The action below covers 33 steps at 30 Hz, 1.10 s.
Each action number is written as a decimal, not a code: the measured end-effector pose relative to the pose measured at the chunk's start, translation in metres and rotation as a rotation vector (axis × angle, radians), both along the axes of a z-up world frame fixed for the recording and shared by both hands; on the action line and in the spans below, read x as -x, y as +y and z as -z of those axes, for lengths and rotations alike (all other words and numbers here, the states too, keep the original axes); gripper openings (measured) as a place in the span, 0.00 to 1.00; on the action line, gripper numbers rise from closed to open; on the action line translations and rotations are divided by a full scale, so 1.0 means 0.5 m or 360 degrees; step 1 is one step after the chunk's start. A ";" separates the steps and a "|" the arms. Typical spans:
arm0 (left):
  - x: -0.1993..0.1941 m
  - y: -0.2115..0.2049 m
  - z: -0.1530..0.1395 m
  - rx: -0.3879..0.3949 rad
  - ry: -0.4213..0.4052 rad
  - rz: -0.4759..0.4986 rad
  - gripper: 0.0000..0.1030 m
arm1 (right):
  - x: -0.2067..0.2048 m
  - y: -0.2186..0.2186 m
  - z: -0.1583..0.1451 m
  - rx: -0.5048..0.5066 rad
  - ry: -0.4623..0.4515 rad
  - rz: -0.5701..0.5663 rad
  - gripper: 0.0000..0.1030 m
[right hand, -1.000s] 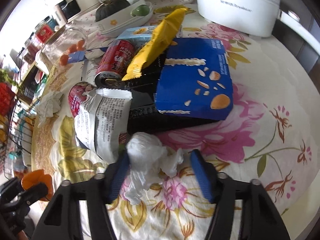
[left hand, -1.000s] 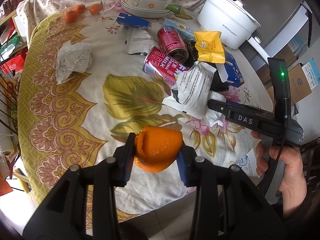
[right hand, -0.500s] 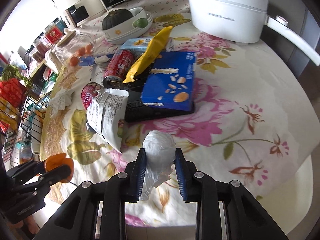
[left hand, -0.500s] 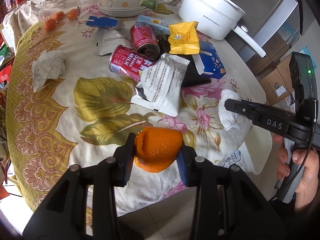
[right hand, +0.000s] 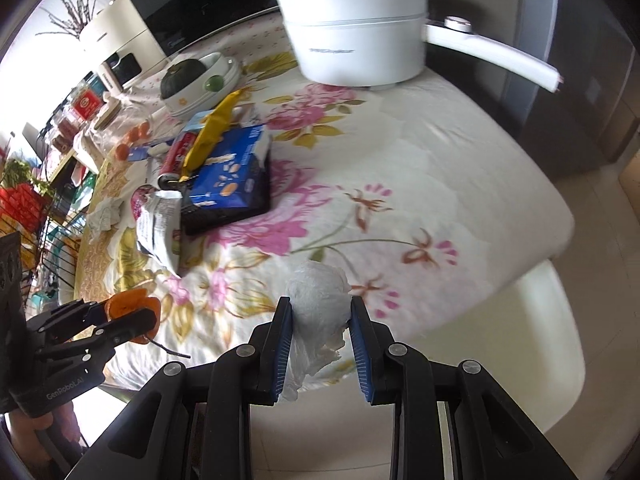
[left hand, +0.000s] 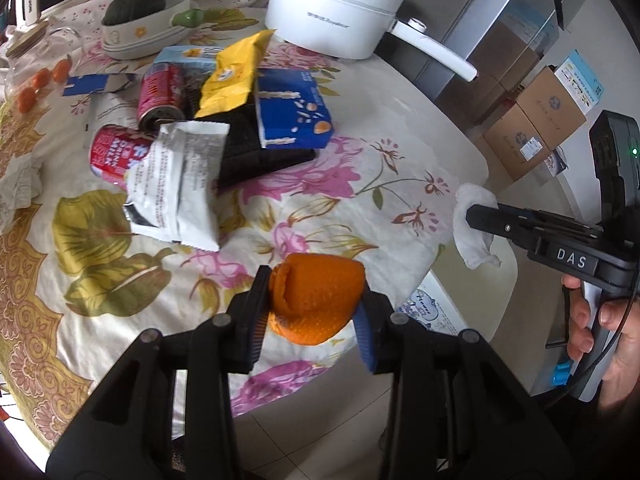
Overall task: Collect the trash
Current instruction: 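Carry the tissue in the right tool and peel in the left tool to the white bin, then open the right tool over the bin while the left tool releases the orange peel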
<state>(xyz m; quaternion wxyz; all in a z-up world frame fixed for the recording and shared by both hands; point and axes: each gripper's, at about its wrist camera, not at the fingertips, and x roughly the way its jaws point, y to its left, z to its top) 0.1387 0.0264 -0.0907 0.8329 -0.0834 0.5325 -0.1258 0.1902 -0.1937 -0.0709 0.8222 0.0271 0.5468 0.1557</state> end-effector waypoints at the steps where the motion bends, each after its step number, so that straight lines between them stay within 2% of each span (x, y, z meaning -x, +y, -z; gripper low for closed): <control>1: 0.001 -0.014 -0.001 0.0004 -0.0002 0.0014 0.39 | 0.004 -0.017 -0.001 0.0003 -0.0001 0.0015 0.28; 19: -0.025 -0.298 0.014 0.0040 -0.0062 0.0364 0.39 | 0.068 -0.299 0.022 0.0077 0.0044 0.0309 0.28; 30: -0.044 -0.419 0.054 0.0039 -0.0129 0.0514 0.39 | 0.095 -0.392 0.037 0.0116 0.0083 0.0404 0.28; 31: -0.044 -0.424 0.056 0.0036 -0.0136 0.0510 0.40 | 0.097 -0.397 0.037 0.0120 0.0085 0.0411 0.28; 32: -0.046 -0.426 0.057 0.0025 -0.0147 0.0491 0.46 | 0.097 -0.403 0.037 0.0121 0.0087 0.0419 0.28; 33: -0.049 -0.429 0.058 0.0021 -0.0149 0.0478 0.60 | 0.097 -0.407 0.037 0.0121 0.0087 0.0427 0.28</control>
